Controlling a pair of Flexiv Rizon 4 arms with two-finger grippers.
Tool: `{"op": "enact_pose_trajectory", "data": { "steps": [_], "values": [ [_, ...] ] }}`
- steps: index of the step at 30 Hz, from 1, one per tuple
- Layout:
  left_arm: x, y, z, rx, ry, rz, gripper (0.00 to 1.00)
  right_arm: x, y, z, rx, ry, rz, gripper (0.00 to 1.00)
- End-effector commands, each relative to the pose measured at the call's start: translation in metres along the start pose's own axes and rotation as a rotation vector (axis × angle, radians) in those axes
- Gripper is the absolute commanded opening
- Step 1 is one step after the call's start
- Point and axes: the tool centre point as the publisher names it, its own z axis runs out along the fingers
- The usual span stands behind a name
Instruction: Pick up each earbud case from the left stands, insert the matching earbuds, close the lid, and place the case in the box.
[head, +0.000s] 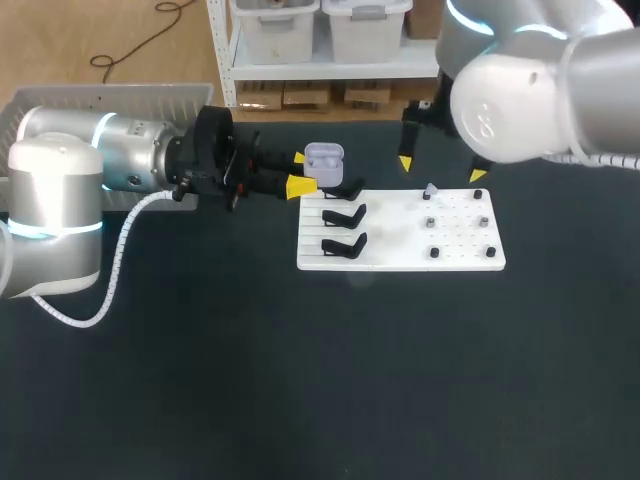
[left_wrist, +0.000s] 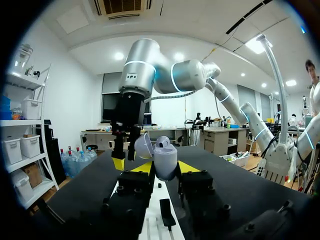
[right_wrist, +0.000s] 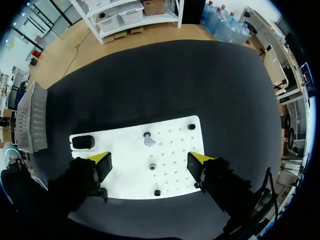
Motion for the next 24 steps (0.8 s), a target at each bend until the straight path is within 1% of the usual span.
{"op": "enact_pose_trajectory", "data": {
  "steps": [1, 3, 4, 5, 11, 19, 24],
  "values": [
    [0.000, -0.002, 0.000, -0.005, -0.001, 0.003, 0.00, 0.004, -0.004, 0.012, -0.009, -0.015, 0.011, 0.91],
    [0.000, -0.002, 0.000, -0.005, -0.001, 0.003, 0.00, 0.003, -0.006, 0.016, -0.010, -0.013, 0.016, 0.60],
    [0.000, -0.002, 0.000, -0.005, -0.001, 0.003, 0.00, 0.003, -0.006, 0.017, -0.013, -0.013, 0.018, 0.53],
    [0.000, -0.002, 0.000, -0.005, -0.001, 0.003, 0.00, 0.003, -0.005, 0.017, -0.024, -0.012, 0.016, 0.49],
    [0.000, -0.002, 0.000, -0.005, -0.001, 0.003, 0.00, 0.001, -0.005, 0.021, -0.059, -0.017, 0.005, 0.41],
    [0.000, -0.002, 0.000, -0.005, -0.001, 0.003, 0.00, -0.008, -0.003, 0.030, -0.077, -0.022, -0.004, 0.40],
    [0.000, -0.002, 0.000, -0.005, -0.001, 0.003, 0.00, -0.010, 0.001, 0.033, -0.082, -0.027, -0.037, 0.40]
  ]
}}
